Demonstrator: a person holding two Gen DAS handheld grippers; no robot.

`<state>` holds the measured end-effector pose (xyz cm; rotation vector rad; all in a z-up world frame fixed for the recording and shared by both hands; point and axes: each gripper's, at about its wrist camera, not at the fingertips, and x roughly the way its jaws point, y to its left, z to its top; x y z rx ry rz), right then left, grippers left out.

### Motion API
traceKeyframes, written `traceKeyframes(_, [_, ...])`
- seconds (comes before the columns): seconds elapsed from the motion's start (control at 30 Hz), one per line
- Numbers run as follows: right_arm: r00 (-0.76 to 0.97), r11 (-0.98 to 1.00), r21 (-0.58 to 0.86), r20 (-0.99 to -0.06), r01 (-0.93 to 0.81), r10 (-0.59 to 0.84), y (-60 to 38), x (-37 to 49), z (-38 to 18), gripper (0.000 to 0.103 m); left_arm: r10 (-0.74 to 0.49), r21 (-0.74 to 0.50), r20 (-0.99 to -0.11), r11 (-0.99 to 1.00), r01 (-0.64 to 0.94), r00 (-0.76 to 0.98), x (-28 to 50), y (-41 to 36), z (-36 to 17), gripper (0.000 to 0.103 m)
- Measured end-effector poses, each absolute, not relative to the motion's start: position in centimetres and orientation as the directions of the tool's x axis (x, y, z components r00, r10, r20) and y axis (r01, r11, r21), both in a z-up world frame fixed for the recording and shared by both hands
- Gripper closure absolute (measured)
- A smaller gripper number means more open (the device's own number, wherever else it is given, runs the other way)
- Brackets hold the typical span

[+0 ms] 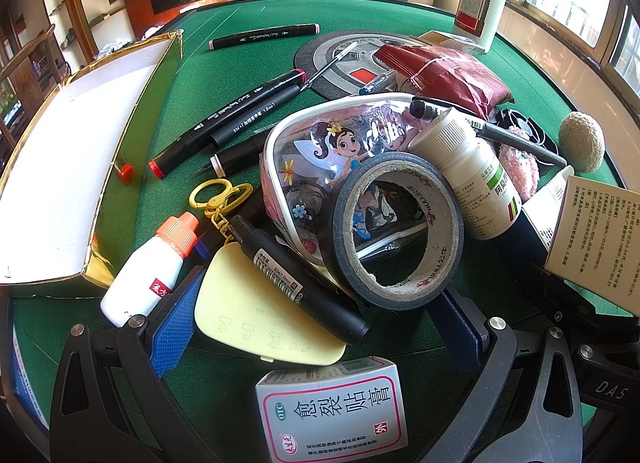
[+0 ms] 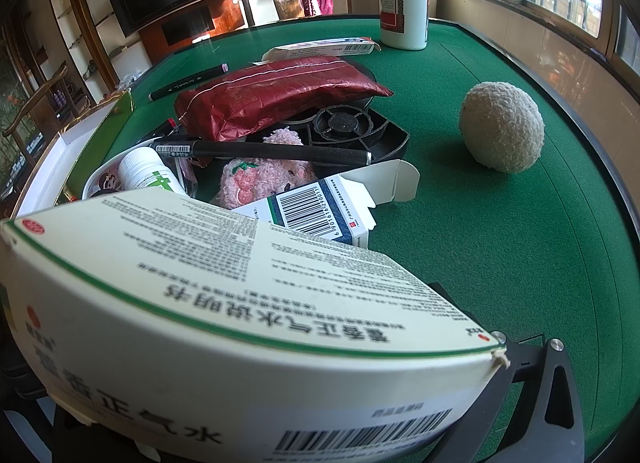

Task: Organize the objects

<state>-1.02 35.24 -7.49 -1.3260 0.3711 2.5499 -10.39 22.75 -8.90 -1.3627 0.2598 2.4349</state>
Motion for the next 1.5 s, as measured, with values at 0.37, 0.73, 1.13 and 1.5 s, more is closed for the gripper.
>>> traceKeyframes(0.37, [-0.558,-0.938,0.112,-0.824,-0.328,0.097,35.3,-1.1,-7.5,0.000,0.202,-0.005,-0.852,-0.926,-0.377,-0.483,-10.4,22.7,-8.9,0.000])
traceKeyframes(0.73, [-0.575,-0.953,0.177,-0.818,-0.246,-0.004,36.1,0.3,-6.8,0.001,0.296,-0.066,-0.863,-0.870,-0.489,-0.409,-9.0,19.5,-8.1,0.001])
traceKeyframes(1.13, [-0.832,-1.000,0.023,-0.555,0.002,-0.015,35.9,11.7,-3.1,0.001,0.588,-0.143,-0.712,-0.656,-0.741,-0.384,0.3,12.6,-5.2,0.004])
traceKeyframes(1.5, [-0.816,-0.989,0.112,-0.560,0.094,-0.140,36.0,12.0,-3.7,0.001,0.524,-0.199,-0.760,-0.751,-0.629,-0.385,-1.7,13.8,-5.0,0.020])
